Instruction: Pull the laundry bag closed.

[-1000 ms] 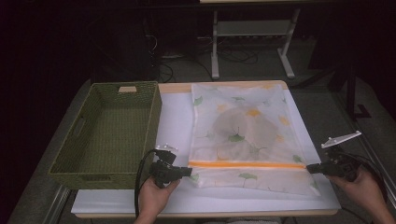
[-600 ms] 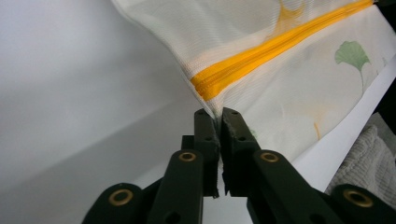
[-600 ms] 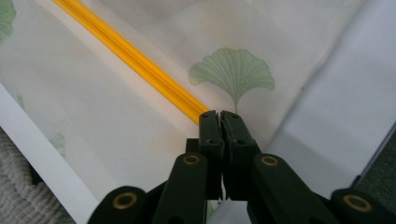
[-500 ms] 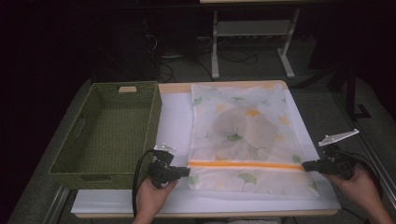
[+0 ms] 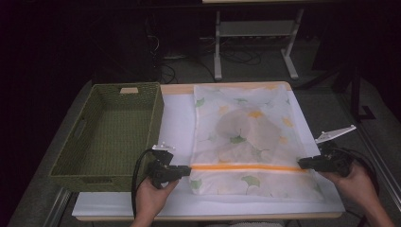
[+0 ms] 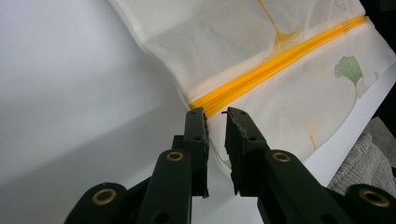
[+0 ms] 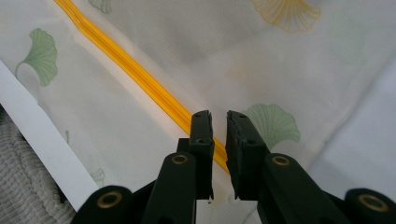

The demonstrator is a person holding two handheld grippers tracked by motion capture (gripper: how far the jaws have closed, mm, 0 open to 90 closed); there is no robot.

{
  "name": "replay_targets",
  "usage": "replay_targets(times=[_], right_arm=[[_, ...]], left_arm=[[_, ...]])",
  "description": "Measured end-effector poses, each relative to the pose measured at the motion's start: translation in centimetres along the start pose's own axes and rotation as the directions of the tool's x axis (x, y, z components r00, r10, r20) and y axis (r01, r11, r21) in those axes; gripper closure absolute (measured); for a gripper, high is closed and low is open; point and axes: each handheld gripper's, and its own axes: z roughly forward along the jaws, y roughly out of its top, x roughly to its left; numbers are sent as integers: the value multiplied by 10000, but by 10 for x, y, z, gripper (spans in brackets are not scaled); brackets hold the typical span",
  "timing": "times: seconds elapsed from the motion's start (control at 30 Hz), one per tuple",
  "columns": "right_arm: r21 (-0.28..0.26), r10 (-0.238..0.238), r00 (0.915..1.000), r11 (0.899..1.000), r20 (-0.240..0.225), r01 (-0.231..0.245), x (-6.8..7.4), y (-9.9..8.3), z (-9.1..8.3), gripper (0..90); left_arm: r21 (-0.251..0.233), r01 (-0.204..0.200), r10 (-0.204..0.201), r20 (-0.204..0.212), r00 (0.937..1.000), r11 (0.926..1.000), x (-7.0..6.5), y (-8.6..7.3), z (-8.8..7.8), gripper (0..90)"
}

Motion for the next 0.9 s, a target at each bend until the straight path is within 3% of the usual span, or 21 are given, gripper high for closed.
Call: replay_targets(times=[0.9], right_arm=[[-466, -601, 9976, 9972, -348, 584, 25, 32, 10, 731]], left_arm=[[-280, -212, 210, -55, 9998, 9994, -7, 6, 0, 710]])
